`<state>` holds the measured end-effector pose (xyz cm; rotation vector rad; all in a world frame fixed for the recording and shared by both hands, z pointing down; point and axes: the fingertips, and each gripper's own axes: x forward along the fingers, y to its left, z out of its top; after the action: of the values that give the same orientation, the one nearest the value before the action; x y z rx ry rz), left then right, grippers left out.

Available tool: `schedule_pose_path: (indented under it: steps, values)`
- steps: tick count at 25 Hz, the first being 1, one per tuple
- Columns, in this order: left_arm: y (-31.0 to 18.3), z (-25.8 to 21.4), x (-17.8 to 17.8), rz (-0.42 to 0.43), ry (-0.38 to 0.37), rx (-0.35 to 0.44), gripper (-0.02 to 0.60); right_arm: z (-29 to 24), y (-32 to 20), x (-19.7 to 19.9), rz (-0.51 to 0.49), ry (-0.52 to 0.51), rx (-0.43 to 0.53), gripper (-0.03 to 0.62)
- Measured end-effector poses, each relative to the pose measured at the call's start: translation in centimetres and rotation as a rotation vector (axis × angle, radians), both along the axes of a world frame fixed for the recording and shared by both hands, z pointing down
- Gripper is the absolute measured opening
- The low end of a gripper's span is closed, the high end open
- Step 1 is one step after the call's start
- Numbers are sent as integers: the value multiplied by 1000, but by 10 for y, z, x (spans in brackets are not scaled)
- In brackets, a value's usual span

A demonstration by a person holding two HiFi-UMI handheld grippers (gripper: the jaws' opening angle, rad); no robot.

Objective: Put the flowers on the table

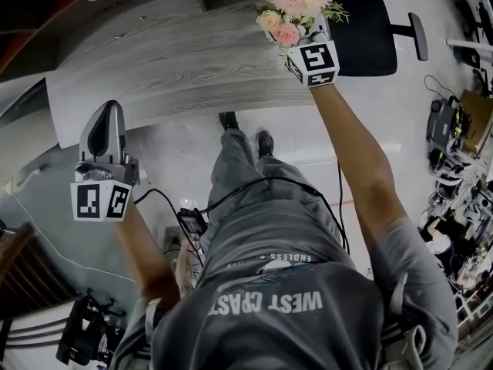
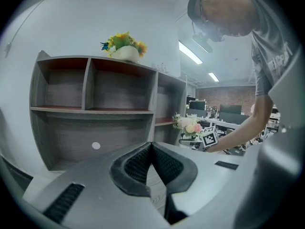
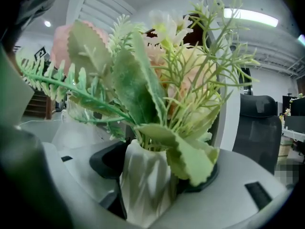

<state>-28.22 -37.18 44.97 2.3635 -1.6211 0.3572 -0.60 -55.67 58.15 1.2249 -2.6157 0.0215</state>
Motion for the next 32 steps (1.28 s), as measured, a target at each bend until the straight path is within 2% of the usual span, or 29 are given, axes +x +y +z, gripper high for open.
schedule_pose_path:
  steps: [9,22,32]
  values:
    - [4,-4,5,-7,4,14,16,5,9,-4,-59,39,-42,330]
    - [10,-11,6,-10,10,29,16,14,14,11,-21,74,-88,365]
    - [14,-21,5,-20,1,48,16,6,24,15,-37,63,-100,369]
